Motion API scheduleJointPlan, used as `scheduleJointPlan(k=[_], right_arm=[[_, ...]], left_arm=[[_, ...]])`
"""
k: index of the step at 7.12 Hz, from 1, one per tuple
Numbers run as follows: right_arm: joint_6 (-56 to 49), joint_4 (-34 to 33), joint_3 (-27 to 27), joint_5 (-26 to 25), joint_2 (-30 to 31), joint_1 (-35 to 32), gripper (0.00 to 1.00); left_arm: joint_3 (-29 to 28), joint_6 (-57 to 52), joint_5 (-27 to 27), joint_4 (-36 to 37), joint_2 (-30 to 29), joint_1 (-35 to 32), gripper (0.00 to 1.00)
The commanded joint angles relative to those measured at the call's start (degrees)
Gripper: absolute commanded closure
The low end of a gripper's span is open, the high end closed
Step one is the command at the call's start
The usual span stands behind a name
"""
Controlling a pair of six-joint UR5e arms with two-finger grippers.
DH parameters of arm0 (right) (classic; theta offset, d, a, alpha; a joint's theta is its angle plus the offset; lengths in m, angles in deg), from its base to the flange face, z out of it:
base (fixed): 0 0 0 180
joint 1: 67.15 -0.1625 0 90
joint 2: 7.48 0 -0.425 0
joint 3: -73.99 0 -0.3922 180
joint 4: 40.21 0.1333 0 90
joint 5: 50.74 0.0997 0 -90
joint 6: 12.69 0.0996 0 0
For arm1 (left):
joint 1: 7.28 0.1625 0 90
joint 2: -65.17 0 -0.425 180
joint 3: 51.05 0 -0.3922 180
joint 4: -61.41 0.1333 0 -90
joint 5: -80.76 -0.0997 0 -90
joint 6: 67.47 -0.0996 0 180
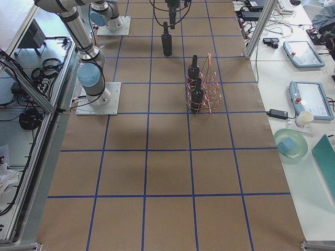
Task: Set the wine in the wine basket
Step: 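Open the left gripper and lift it off the standing bottle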
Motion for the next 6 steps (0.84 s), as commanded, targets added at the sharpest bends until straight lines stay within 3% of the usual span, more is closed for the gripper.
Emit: scheduleJointPlan(k=[1, 3, 4, 5, 6], right_arm=[[0.0, 0.1, 0.0, 0.0, 0.1, 0.0, 0.0], [0.6, 0.2, 0.0, 0.0, 0.2, 0.0, 0.0], [0.5, 0.6, 0.0, -0.4, 0.4, 0.0, 0.0], [0.6, 0.5, -0.1, 0.2, 0.1, -0.3, 0.0], [1.3, 0.4, -0.1, 3.3, -0.2, -0.4, 0.0]], left_arm=[[-0.7, 0.3, -0.2, 0.0, 0.9, 0.0, 0.02], [-3.7, 0.6, -1.0, -2.1, 3.3, 0.9, 0.0], [-8.8, 0.5, -0.9, -7.0, 3.8, 2.8, 0.0], [-14.0, -0.2, -0.8, -13.4, 4.2, 6.8, 0.0], [-15.5, -1.9, -0.7, -14.1, 4.7, 10.8, 0.0]])
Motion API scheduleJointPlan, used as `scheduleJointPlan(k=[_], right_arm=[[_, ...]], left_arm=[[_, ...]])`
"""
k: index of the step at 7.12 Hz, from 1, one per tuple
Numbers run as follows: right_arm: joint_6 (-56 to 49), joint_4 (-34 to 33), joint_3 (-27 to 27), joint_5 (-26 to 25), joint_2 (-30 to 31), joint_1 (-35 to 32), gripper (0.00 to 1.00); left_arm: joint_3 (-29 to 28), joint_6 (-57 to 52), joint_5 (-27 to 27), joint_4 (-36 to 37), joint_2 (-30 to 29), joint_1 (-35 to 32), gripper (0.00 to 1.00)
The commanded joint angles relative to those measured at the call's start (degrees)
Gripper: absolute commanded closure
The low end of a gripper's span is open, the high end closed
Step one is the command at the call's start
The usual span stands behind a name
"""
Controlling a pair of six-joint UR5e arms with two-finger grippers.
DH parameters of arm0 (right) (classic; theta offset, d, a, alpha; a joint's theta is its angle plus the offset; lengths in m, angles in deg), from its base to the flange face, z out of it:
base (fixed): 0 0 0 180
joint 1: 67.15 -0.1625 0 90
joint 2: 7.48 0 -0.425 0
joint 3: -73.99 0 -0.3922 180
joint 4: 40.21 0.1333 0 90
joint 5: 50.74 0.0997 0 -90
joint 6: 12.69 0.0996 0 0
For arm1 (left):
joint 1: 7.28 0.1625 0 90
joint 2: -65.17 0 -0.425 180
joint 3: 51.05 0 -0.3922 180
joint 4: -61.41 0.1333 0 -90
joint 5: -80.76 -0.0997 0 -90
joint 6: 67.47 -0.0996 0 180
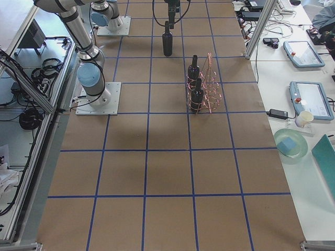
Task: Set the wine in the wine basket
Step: 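Reach the right gripper over the bottle while the left arm withdraws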
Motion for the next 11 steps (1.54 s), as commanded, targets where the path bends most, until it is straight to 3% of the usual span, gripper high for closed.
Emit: scheduleJointPlan(k=[1, 4, 6, 8, 11], right_arm=[[2.4, -0.1, 0.1, 2.7, -0.5, -0.3, 0.0], [11.7, -0.7, 0.1, 1.8, -2.6, -10.2, 0.01], [20.4, -8.9, 0.9, 0.4, -8.8, -19.4, 0.01], [24.5, -10.8, 0.9, -2.6, -12.4, -26.2, 0.01], [25.2, -11.6, -1.0, -2.0, -14.8, -26.9, 0.01]], left_arm=[[-3.5, -7.5, -0.3, -3.8, 1.5, 8.1, 0.0], [-3.9, -19.5, -2.5, -5.4, 2.9, 18.4, 0.0], [-3.2, -19.8, -2.5, -7.4, 4.8, 18.4, 0.0], [-1.8, -19.8, -2.6, -8.7, 4.9, 18.6, 0.0], [-0.5, -20.2, -2.5, -9.3, 5.5, 18.7, 0.0]])
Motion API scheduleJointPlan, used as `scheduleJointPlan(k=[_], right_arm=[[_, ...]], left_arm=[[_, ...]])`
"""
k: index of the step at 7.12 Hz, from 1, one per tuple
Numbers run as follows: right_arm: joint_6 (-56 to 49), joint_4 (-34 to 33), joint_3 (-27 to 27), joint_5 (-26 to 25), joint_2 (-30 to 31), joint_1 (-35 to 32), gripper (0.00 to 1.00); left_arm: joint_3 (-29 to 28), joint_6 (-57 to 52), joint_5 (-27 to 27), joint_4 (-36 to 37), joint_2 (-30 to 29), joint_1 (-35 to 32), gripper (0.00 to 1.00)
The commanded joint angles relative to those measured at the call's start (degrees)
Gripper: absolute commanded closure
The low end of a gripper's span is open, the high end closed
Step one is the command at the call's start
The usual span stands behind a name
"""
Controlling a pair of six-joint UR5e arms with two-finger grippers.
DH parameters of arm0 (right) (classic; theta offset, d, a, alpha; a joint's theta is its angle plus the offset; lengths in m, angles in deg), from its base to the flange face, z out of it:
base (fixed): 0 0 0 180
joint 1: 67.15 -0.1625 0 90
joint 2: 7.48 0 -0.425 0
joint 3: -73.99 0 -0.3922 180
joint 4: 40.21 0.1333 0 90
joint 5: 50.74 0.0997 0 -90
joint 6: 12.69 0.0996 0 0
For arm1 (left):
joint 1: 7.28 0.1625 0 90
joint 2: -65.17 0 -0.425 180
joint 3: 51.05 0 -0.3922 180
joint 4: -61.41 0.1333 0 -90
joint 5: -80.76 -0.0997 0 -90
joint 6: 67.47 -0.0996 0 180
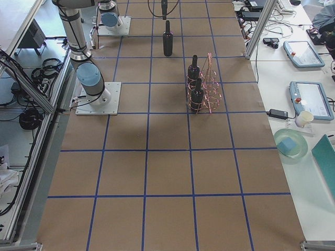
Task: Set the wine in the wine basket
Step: 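Reach the right gripper over the bottle while the left arm withdraws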
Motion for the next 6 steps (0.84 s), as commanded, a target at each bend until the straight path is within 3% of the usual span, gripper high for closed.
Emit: scheduleJointPlan(k=[1, 3, 4, 6], right_arm=[[1.3, -3.3, -1.1, 0.5, -3.6, -0.4, 0.01], [1.3, -6.6, -1.1, 0.0, -6.9, -0.4, 0.03], [1.2, -8.7, -1.1, -0.2, -8.6, -0.4, 0.09], [1.0, -7.8, -1.2, -0.6, -8.4, -0.3, 0.34]], left_arm=[[0.5, -0.1, -0.3, -0.2, 0.2, -0.1, 0.0], [0.5, -0.1, -0.2, 0.0, 0.2, 0.2, 0.0], [0.6, -0.1, -0.1, -0.1, 0.2, 0.0, 0.0], [0.6, -0.1, -0.2, -0.1, 0.2, 0.2, 0.0]])
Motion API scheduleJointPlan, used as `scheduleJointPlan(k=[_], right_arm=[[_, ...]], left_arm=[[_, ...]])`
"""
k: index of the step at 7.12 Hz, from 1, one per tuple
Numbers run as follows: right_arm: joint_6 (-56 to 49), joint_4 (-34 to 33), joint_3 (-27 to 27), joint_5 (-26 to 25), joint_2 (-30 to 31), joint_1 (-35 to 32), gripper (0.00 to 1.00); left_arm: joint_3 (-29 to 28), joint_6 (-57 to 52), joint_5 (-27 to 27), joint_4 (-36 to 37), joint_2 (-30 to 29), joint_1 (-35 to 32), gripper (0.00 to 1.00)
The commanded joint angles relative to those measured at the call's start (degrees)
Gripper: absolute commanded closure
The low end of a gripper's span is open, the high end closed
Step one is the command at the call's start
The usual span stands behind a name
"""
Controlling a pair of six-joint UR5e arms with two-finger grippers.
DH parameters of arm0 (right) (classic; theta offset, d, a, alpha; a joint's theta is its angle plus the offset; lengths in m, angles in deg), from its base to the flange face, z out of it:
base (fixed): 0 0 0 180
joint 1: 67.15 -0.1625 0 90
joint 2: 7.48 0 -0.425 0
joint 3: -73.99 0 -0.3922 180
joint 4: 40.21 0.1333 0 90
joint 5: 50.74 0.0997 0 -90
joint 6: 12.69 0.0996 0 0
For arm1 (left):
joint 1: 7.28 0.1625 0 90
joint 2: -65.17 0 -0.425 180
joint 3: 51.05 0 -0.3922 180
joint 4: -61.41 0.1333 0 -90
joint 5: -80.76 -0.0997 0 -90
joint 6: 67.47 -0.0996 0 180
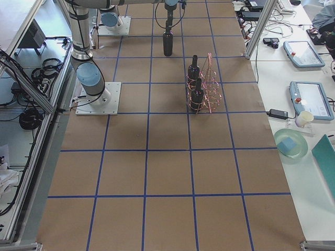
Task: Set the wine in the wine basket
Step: 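Close the right gripper on the bottle's neck and lift it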
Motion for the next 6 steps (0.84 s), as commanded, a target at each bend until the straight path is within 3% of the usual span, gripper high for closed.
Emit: scheduleJointPlan(k=[1, 3, 4, 6], right_arm=[[-0.3, 0.9, -0.5, -0.2, 0.1, 0.1, 0.42], [-1.2, 4.3, -0.7, 0.0, 1.7, 0.1, 0.49], [-1.4, 3.4, -0.7, 0.5, 1.8, 0.3, 0.68], [-1.5, 3.4, -0.6, 0.8, 2.4, 0.3, 0.92]], left_arm=[[0.0, 0.0, -0.1, 0.0, 0.0, 0.0, 0.0], [0.0, 0.0, 0.0, 0.0, 0.0, 0.3, 0.0], [0.0, 0.0, 0.0, 0.0, 0.0, 0.3, 0.0], [0.0, -0.1, 0.2, 0.0, 0.0, 0.4, 0.0]])
